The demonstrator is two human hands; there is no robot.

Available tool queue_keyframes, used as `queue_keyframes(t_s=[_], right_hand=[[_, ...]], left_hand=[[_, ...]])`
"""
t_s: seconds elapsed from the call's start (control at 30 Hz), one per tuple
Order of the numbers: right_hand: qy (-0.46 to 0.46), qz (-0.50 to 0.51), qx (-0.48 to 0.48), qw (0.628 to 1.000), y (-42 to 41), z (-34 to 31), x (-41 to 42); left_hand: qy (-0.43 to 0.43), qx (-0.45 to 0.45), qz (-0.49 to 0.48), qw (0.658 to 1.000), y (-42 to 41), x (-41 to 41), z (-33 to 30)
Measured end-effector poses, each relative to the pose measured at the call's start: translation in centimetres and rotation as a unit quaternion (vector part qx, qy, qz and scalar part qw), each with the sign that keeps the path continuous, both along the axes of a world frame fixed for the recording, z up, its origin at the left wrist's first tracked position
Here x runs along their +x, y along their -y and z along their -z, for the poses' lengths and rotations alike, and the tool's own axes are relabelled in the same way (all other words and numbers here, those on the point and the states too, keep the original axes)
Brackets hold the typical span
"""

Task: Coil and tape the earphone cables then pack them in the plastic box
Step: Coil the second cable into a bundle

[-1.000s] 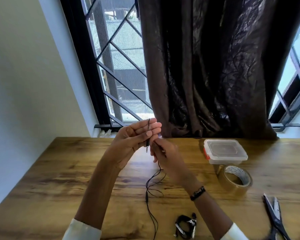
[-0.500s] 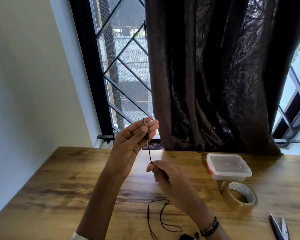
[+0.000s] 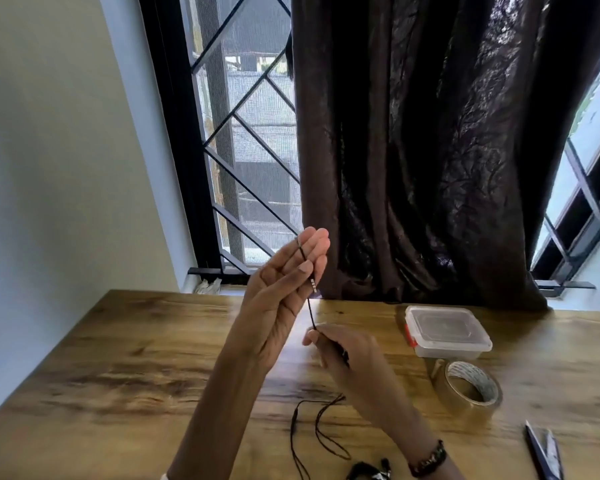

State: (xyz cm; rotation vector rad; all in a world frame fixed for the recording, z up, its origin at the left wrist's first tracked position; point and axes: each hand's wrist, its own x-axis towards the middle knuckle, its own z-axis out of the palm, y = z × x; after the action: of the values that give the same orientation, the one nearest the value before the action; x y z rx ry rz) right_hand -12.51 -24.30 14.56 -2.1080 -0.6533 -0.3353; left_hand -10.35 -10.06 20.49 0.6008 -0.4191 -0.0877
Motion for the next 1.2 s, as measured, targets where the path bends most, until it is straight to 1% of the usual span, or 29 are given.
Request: queue_keyframes(t_s=[0.07, 0.13, 0.17, 0.23, 0.4, 0.57, 0.73, 0.87, 1.0, 1.2], right_hand=[[0.01, 0.008, -0.012, 1.0, 0.6, -0.5, -0.6], [0.029, 0.011, -0.024, 0.999, 1.0, -1.3, -1.2], [0.042, 0.013, -0.032, 0.999, 1.1, -1.7, -1.5], [0.067, 0.027, -0.039, 0.997, 1.6, -2.4, -1.9], [0.107, 0.042, -0.034, 0.993, 2.5, -4.2, -2.1], [0.144, 0.023, -0.04, 0.989, 2.0, -6.8, -1.5], [0.171, 0.007, -0.056, 0.984, 1.8, -8.5, 0.3], [0.168, -0.004, -0.057, 0.984, 2.3, -9.2, 1.3], [0.163, -0.015, -0.062, 0.985, 2.5, -9.5, 1.6], [0.154, -0.043, -0.03, 0.987, 2.6, -9.0, 2.3]], left_hand=[[0.024, 0.061, -0.083, 0.994, -0.1, 0.4, 0.4], [0.049, 0.139, -0.18, 0.973, -0.3, 0.7, 1.0], [0.059, 0.168, -0.213, 0.961, -0.5, 0.9, 1.3], [0.062, 0.202, -0.23, 0.95, -1.0, 1.1, 1.8], [0.099, 0.299, -0.2, 0.928, -2.2, 1.0, 2.3], [0.135, 0.372, -0.119, 0.911, -1.8, -0.2, 2.4], [0.183, 0.369, -0.035, 0.91, -1.8, -1.3, 2.4], [0.182, 0.344, 0.008, 0.921, -2.0, -1.6, 2.0], [0.183, 0.346, 0.023, 0.92, -2.1, -2.0, 1.7], [0.178, 0.367, 0.032, 0.912, -2.0, -2.2, 1.0]])
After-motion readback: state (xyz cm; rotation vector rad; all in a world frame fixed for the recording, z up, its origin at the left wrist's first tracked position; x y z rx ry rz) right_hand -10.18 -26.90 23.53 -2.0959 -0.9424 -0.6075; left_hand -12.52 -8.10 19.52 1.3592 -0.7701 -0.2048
